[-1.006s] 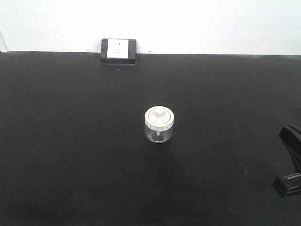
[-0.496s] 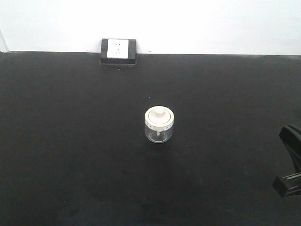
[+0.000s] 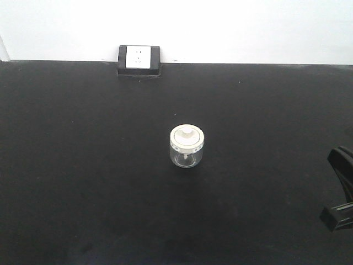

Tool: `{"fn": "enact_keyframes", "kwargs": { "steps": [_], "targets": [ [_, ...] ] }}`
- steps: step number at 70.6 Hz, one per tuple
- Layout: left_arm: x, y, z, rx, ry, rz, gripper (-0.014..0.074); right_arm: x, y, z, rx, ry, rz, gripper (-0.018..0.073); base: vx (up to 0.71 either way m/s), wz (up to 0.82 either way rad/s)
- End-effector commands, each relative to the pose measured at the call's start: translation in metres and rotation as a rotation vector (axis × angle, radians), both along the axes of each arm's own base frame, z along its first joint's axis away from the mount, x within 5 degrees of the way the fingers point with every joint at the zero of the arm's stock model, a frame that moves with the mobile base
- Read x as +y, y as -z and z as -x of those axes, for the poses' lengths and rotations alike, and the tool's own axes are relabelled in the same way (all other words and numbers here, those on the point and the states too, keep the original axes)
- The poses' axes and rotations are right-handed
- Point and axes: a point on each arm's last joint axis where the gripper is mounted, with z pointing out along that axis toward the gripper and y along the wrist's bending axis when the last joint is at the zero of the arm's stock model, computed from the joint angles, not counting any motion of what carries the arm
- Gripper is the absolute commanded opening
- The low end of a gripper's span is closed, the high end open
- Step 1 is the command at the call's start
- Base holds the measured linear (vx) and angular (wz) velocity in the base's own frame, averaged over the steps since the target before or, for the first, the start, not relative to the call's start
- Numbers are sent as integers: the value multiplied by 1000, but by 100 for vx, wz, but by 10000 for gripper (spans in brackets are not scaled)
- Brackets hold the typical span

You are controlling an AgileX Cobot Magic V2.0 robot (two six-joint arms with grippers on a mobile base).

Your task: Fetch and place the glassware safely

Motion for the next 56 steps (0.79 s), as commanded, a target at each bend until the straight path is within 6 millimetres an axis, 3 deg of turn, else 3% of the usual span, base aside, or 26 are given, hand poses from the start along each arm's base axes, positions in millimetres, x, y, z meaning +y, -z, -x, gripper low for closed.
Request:
{"fn": "enact_keyframes", "kwargs": {
  "steps": [1, 56],
  "targets": [
    [0, 4, 0, -48, 3, 21, -7, 3, -11, 0, -51, -28, -15, -4, 0, 0],
    [0, 4, 0, -45, 3, 21, -7, 3, -11, 0, -52, -28, -14, -4, 0, 0]
  ]
}}
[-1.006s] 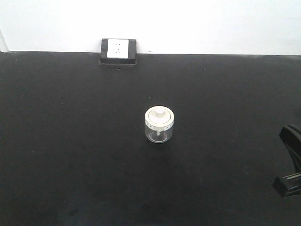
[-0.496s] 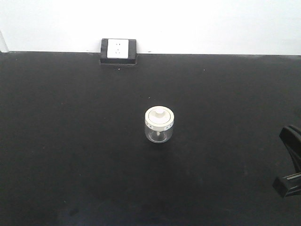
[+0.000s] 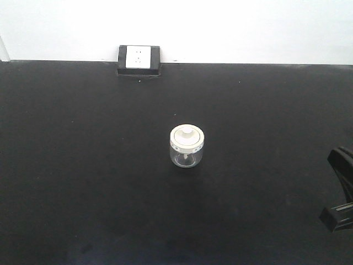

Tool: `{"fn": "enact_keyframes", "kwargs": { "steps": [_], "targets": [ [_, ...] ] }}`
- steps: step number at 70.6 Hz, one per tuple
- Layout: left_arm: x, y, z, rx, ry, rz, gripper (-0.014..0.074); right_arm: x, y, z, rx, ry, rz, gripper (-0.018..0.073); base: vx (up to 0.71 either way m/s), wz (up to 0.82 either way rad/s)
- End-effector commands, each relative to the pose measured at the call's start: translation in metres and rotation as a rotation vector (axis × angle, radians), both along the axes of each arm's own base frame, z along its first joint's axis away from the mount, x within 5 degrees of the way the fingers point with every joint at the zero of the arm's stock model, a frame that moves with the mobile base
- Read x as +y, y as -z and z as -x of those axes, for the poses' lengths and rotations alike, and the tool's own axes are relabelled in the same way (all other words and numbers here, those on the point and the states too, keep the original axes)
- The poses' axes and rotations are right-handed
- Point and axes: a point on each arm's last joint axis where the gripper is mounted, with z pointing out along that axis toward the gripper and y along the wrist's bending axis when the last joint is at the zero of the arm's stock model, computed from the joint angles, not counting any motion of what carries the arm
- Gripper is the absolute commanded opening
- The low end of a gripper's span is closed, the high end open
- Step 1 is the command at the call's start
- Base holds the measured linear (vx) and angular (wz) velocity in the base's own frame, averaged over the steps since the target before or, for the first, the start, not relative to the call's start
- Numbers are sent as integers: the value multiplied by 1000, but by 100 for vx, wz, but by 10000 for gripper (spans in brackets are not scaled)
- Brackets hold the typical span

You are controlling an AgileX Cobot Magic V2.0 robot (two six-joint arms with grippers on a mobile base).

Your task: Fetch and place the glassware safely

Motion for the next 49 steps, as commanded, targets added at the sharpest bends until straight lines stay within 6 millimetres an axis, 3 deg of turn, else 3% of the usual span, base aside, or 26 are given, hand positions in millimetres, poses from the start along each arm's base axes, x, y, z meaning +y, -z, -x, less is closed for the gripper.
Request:
{"fn": "enact_keyframes", "kwargs": {
  "steps": [1, 32, 49],
  "targets": [
    [0, 3, 0, -52, 3, 21, -7, 3, -12, 0, -54, -31, -15, -4, 0, 0],
    [0, 3, 0, -52, 3, 21, -7, 2, -12, 0, -52, -28, -10, -4, 0, 0],
    [0, 3, 0, -52, 3, 21, -7, -13, -9, -3, -3, 129, -113, -4, 0, 0]
  ]
}}
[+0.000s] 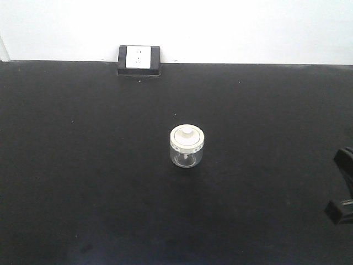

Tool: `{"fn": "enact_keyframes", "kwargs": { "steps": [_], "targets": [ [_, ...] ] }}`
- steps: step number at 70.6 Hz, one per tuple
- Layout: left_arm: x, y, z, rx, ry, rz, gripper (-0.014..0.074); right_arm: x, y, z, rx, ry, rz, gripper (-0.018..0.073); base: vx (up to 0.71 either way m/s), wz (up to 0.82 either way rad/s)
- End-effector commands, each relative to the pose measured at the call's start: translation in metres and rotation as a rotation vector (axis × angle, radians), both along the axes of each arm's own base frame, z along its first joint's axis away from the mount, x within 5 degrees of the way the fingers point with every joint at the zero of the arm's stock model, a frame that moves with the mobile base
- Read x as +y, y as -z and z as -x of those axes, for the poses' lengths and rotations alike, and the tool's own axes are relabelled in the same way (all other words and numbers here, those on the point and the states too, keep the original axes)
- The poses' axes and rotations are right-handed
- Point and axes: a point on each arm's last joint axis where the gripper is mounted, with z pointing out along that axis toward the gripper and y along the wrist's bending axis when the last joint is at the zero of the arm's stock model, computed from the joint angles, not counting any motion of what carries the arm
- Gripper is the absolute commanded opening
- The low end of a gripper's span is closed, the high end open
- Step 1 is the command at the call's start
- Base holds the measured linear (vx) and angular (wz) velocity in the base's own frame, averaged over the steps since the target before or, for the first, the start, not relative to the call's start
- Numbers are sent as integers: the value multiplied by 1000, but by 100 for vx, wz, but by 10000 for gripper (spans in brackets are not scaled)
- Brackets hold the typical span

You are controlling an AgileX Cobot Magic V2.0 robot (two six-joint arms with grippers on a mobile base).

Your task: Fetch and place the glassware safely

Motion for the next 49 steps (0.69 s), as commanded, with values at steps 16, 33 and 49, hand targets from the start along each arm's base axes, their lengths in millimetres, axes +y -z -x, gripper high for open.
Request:
{"fn": "enact_keyframes", "kwargs": {
  "steps": [16, 33, 49],
  "targets": [
    [0, 3, 0, -52, 3, 21, -7, -10, -9, -2, -59, 86, 28, -4, 0, 0],
    [0, 3, 0, -52, 3, 21, -7, -12, 22, 13, -25, 96, 48, -4, 0, 0],
    [0, 3, 0, -52, 3, 21, -7, -21, 43, 30, -50, 174, 27, -4, 0, 0]
  ]
}}
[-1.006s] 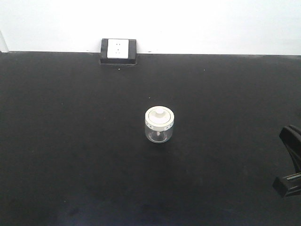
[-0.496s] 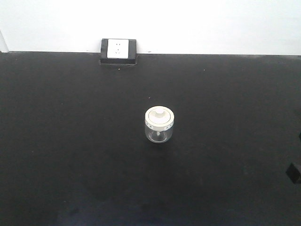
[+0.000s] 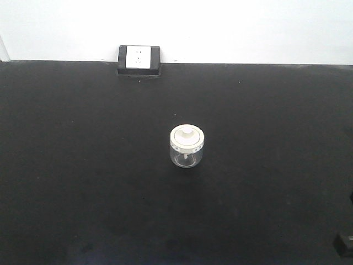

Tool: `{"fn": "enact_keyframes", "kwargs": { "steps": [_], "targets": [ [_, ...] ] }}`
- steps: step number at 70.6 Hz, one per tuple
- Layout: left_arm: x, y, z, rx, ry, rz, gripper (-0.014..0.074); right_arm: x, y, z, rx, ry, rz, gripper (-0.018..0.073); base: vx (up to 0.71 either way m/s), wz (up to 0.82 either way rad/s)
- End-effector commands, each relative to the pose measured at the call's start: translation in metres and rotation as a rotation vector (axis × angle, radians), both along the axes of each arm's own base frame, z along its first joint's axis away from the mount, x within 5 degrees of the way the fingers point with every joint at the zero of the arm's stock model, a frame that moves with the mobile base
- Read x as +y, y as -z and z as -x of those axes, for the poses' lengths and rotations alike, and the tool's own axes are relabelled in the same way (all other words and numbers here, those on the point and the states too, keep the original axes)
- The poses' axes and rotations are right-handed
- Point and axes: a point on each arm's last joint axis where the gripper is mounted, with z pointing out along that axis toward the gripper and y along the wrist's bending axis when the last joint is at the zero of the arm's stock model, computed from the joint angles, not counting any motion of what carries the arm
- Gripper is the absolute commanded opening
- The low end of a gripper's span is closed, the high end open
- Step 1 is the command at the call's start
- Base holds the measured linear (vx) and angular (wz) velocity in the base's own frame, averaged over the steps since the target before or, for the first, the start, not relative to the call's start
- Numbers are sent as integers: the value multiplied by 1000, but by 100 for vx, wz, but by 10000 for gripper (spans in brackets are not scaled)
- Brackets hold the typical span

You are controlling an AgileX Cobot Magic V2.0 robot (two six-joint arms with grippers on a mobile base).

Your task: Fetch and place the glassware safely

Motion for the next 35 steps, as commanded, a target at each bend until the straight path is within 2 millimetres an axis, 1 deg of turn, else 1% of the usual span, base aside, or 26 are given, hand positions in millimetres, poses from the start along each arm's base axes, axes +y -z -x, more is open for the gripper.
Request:
{"fn": "enact_keyframes", "kwargs": {
  "steps": [1, 9, 18, 23, 35],
  "targets": [
    [0, 3, 0, -52, 3, 21, -7, -4, -8, 4, -115, 48, -4, -4, 0, 0],
    [0, 3, 0, -52, 3, 21, -7, -8, 1, 12, -144, 90, -1, -4, 0, 0],
    [0, 3, 0, -52, 3, 21, -7, -7, 12, 21, -185, 90, -1, -4, 0, 0],
    [0, 3, 0, -52, 3, 21, -7, -7, 22, 25, -203, 90, -1, -4, 0, 0],
    [0, 3, 0, -52, 3, 21, -7, -7, 22, 35, -247, 92, 1, -4, 0, 0]
  ]
}}
